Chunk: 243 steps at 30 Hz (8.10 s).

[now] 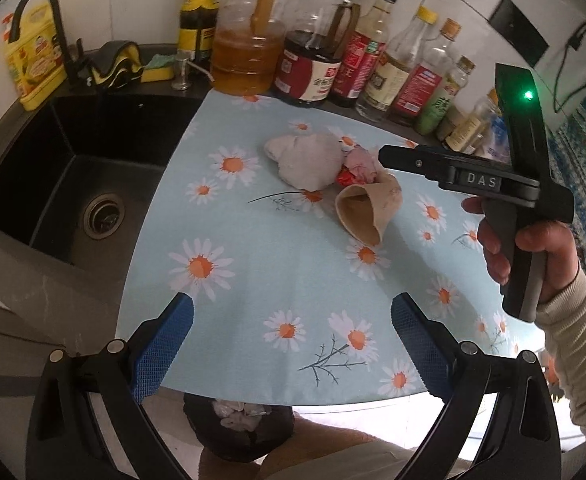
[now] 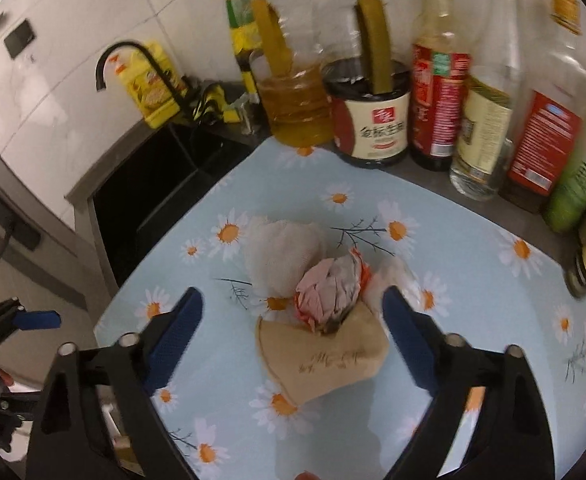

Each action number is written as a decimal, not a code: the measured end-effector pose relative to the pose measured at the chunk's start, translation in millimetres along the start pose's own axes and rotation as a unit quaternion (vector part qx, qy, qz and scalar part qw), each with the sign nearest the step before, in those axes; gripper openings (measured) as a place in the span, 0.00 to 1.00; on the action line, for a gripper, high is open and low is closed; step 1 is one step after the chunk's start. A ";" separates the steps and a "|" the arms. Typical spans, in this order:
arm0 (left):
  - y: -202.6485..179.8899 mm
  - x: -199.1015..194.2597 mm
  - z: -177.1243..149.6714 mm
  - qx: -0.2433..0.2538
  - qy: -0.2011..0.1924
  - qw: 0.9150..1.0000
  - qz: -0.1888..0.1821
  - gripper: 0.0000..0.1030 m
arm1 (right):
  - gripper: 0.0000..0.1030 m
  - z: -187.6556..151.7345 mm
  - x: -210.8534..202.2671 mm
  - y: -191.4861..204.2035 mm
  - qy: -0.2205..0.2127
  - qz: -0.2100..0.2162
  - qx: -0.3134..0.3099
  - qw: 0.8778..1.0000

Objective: Collect trash
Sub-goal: 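Grasp the pink-red wrapper on the paper cone with the right tool, then grasp the tan paper cone with the left tool while the right tool holds the wrapper, then carry the paper cone and wrapper down over the trash bin with both tools, then open both tools to drop the cone and wrapper into the bin, then raise both tools back up over the white tissues on the table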

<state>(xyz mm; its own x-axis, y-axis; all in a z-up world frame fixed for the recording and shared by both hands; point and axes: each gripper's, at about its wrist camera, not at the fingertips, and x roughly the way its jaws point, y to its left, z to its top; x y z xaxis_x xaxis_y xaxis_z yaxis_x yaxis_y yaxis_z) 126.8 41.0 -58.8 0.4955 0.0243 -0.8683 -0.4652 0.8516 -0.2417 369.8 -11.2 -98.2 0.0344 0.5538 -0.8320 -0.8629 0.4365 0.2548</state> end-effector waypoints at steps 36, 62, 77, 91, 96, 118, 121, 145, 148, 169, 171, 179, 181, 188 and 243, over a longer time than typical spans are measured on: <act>-21.7 36.0 12.9 -0.011 0.034 0.999 0.007 0.93 | 0.35 7.2 22.8 -20.3 0.046 -0.013 -0.027 0.998; -110.7 108.6 66.8 0.209 0.091 0.974 -0.003 0.93 | 0.35 -76.5 -117.3 -75.7 -0.062 -0.034 0.122 0.990; -141.2 176.9 86.5 0.292 0.150 0.943 0.053 0.93 | 0.35 -146.9 -111.6 -102.9 -0.049 -0.004 0.202 0.978; -135.7 190.0 81.1 0.303 0.174 0.935 0.058 0.56 | 0.35 -160.9 -106.8 -108.4 -0.052 0.011 0.223 0.973; -131.1 172.6 76.8 0.293 0.162 0.941 0.047 0.55 | 0.35 -158.1 -103.0 -95.3 -0.052 0.018 0.219 0.974; -60.8 69.9 27.9 0.244 0.095 0.964 -0.036 0.55 | 0.35 -155.7 -100.1 25.7 -0.058 -0.019 0.207 0.976; -51.0 58.6 16.8 0.244 0.091 0.964 -0.049 0.55 | 0.35 -158.0 -96.6 45.3 -0.057 -0.022 0.208 0.976; 41.5 7.1 -68.2 0.220 0.099 0.963 -0.117 0.55 | 0.35 -200.1 -57.0 172.4 -0.026 -0.034 0.234 0.971; 51.3 8.9 -81.2 0.221 0.110 0.961 -0.124 0.55 | 0.35 -210.9 -49.5 183.7 -0.017 -0.038 0.244 0.969; 92.6 59.8 -155.8 0.195 0.201 0.951 -0.132 0.55 | 0.35 -280.9 8.3 208.1 0.061 -0.032 0.310 0.948; 94.3 67.5 -162.8 0.190 0.212 0.950 -0.131 0.55 | 0.35 -288.8 14.6 206.3 0.069 -0.027 0.317 0.946; 99.1 93.7 -187.6 0.176 0.248 0.945 -0.117 0.55 | 0.36 -321.6 37.7 198.6 0.099 -0.014 0.344 0.934; 99.6 101.3 -193.9 0.173 0.259 0.943 -0.114 0.55 | 0.36 -327.2 41.3 196.8 0.106 -0.010 0.349 0.931; 103.6 115.0 -204.6 0.162 0.274 0.942 -0.105 0.55 | 0.36 -335.2 55.0 194.4 0.114 -0.001 0.357 0.927; 118.8 -23.0 -102.8 0.144 0.086 0.981 -0.097 0.93 | 0.95 -223.3 -91.4 233.9 -0.087 -0.156 0.238 0.955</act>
<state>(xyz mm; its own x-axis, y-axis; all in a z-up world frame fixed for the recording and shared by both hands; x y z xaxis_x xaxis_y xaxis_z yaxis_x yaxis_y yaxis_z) -15.3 87.8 -112.0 0.4120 -0.2197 -0.8843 -0.1366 0.9446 -0.2984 52.2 -118.1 -72.6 0.3713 0.4363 -0.8196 -0.4715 0.8490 0.2384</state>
